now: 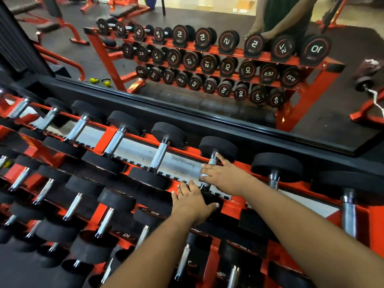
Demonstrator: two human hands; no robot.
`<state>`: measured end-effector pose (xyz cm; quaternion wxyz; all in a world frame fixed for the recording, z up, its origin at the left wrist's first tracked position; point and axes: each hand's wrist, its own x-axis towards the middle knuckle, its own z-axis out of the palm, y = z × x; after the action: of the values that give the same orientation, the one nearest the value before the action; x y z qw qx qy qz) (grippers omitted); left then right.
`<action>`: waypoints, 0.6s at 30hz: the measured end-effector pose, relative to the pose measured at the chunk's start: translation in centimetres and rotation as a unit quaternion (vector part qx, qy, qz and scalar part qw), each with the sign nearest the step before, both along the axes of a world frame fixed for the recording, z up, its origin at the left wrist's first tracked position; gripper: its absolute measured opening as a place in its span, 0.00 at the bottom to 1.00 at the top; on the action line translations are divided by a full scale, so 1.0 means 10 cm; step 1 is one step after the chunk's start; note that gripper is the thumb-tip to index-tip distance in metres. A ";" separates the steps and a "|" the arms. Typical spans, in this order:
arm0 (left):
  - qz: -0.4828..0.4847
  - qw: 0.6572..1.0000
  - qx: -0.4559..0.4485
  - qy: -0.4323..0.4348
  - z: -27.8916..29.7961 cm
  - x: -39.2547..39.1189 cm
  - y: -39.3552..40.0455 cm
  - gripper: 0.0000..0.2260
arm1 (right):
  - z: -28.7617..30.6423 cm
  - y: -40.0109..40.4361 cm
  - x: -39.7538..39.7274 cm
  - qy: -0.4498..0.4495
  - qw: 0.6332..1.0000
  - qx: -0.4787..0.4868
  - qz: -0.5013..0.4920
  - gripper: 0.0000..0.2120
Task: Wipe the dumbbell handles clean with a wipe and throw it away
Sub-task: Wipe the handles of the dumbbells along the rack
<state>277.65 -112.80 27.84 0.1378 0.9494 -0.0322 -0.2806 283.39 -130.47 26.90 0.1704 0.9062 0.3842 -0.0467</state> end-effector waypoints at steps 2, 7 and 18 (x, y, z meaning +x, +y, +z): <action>0.000 1.000 -0.003 0.001 0.00 0.01 0.00 0.54 | -0.02 -0.09 0.01 -0.048 0.998 0.001 -0.028 0.29; 0.002 1.000 -0.007 0.001 0.01 0.00 0.00 0.54 | -0.07 0.13 -0.01 -0.112 0.986 0.012 -0.124 0.28; 0.000 1.000 -0.004 0.008 0.02 0.01 -0.01 0.54 | -0.17 -0.19 -0.44 0.051 0.978 0.159 -0.128 0.23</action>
<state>277.75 -112.92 28.03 0.1415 0.9465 -0.0321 -0.2881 278.96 -132.40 25.24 -0.0031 0.9599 0.2753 -0.0527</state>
